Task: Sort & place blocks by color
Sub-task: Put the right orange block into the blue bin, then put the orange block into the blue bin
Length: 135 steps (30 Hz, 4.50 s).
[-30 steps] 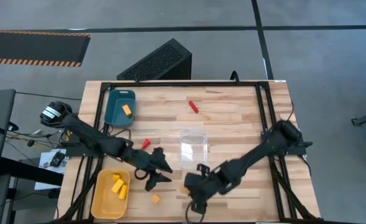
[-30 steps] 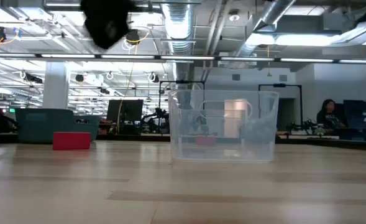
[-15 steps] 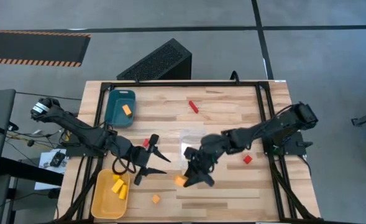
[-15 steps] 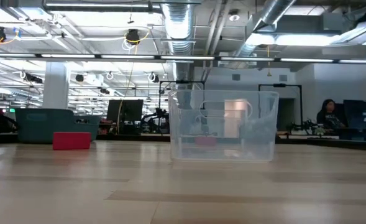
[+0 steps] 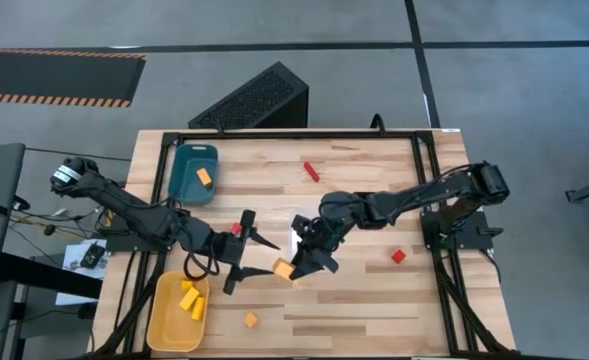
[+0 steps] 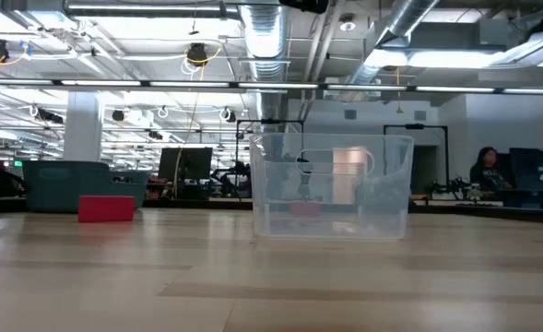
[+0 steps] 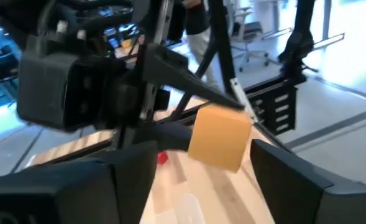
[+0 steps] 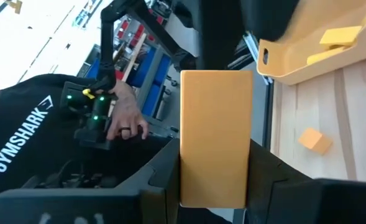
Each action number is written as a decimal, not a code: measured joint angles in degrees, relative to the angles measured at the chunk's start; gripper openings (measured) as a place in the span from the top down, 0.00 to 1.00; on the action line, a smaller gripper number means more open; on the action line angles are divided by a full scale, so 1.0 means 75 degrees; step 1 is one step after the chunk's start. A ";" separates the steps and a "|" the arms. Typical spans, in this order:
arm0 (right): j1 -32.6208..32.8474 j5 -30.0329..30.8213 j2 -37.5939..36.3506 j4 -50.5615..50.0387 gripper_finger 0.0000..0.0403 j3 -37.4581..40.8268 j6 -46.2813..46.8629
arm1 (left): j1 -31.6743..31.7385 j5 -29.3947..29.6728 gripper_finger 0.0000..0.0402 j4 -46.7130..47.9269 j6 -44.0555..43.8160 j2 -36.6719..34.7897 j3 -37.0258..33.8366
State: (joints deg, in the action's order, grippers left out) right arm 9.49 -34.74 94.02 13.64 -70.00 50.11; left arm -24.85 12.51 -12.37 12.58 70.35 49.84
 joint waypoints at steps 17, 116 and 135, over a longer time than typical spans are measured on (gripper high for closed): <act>-0.0025 0.0092 0.0002 0.0040 0.67 0.0000 0.0196 | 0.0383 -0.1025 0.29 -0.0656 0.0085 0.0005 0.0000; -0.4419 0.0336 -0.0914 -0.3184 0.51 -0.0012 -0.4903 | 0.8514 0.1697 0.69 0.8713 -0.9009 -0.0911 -0.2154; -0.4099 0.0429 -0.1832 -0.1108 0.51 0.2560 -0.3463 | 0.8399 0.1451 0.41 0.8697 -0.9005 -0.1668 -0.1424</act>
State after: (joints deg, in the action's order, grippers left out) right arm -21.26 -31.52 80.28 5.33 -50.80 24.13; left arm 38.14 23.39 52.86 -54.95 57.85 39.16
